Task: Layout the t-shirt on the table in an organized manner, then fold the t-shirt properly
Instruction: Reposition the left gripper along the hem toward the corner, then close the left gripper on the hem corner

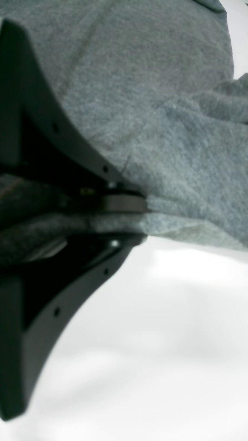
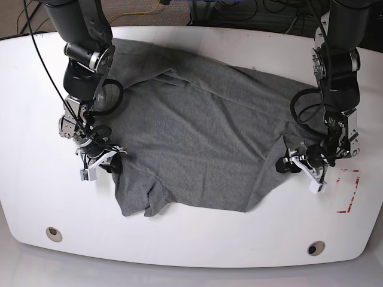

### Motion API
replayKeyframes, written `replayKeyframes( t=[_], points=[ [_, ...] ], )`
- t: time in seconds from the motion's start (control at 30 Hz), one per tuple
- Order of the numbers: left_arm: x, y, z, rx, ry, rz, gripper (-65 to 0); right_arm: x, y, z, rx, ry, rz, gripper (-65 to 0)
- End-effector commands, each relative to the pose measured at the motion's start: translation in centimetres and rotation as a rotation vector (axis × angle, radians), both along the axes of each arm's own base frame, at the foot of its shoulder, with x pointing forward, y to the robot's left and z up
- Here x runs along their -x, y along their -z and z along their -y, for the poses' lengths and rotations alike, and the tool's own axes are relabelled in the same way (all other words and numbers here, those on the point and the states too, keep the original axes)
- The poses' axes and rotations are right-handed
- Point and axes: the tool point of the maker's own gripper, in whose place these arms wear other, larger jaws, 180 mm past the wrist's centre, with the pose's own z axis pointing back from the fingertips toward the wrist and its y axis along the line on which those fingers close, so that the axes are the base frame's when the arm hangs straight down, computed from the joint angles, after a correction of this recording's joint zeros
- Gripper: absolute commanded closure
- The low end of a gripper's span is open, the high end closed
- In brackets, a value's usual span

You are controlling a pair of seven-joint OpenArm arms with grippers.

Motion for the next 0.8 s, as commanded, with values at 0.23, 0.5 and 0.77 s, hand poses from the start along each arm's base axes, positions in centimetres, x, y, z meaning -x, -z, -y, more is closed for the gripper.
replayKeyframes(
  t=[0.23, 0.5, 0.77],
  points=[
    [-2.1, -2.8, -0.7, 0.003, -0.014, 0.083, -25.7, -0.3, -0.2, 0.2, 0.032, -0.018, -0.019, -9.0],
    [-2.5, -3.5, -1.0, 0.018, -0.032, 0.101, -25.8, -0.3, -0.2, 0.2, 0.033, -0.018, -0.02, -9.0],
    [-2.8, -4.1, -2.2, 0.048, -0.086, 0.121, -26.0, -0.3, -0.2, 0.2, 0.033, -0.018, -0.02, -9.0]
  ],
)
